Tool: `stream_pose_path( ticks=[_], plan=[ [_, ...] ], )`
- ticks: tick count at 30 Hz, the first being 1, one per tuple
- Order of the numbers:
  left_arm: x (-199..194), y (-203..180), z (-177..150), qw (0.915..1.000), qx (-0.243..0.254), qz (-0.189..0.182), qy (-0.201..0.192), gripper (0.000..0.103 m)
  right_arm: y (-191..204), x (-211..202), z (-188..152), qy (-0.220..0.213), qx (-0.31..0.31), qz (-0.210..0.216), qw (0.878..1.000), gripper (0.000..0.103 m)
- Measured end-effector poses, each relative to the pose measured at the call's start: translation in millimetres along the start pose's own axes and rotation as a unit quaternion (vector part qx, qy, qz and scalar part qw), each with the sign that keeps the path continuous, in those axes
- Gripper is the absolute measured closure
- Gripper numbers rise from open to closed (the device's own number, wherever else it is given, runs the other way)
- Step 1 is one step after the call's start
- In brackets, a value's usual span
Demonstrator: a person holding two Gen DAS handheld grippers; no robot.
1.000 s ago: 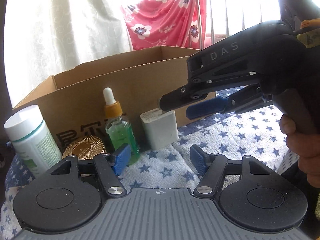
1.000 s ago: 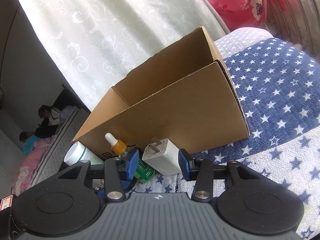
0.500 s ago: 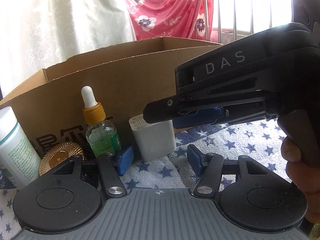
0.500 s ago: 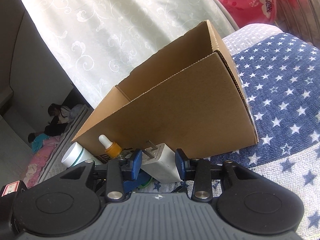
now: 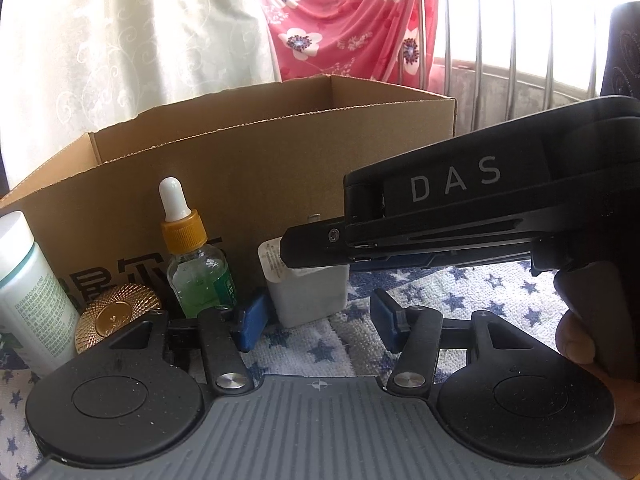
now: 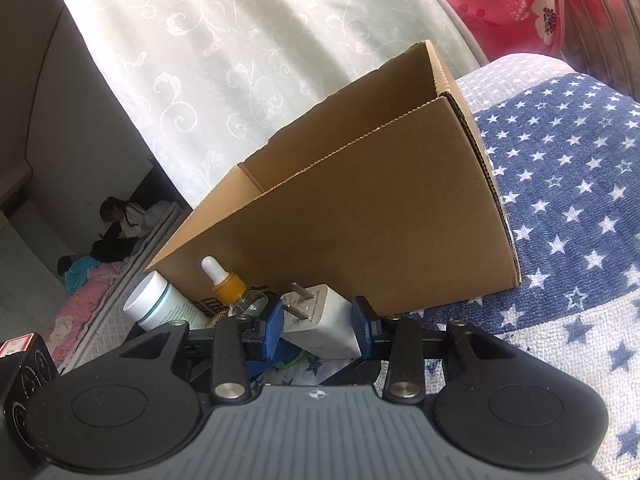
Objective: Organize rigid objects
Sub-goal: 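Close the right gripper on the white charger and lift it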
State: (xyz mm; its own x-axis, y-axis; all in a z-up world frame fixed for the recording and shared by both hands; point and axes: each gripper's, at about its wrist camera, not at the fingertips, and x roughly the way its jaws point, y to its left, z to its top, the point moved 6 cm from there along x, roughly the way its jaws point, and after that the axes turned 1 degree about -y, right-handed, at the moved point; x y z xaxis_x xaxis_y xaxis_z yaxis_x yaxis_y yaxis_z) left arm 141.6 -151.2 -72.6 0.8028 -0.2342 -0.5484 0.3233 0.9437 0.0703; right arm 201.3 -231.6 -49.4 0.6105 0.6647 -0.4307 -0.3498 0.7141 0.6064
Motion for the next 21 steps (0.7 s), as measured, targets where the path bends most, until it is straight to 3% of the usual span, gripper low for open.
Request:
stream_pose_path(
  ticks=[9, 21],
  plan=[
    [-21, 2, -5, 0.9997, -0.008, -0.020, 0.008, 0.049, 13, -18, -9, 0.003, 0.003, -0.004, 1.000, 0.062],
    [-23, -1, -12, 0.9997, 0.016, -0.020, 0.006, 0.051, 2, -20, -19, 0.014, 0.033, -0.005, 0.999, 0.063]
  ],
)
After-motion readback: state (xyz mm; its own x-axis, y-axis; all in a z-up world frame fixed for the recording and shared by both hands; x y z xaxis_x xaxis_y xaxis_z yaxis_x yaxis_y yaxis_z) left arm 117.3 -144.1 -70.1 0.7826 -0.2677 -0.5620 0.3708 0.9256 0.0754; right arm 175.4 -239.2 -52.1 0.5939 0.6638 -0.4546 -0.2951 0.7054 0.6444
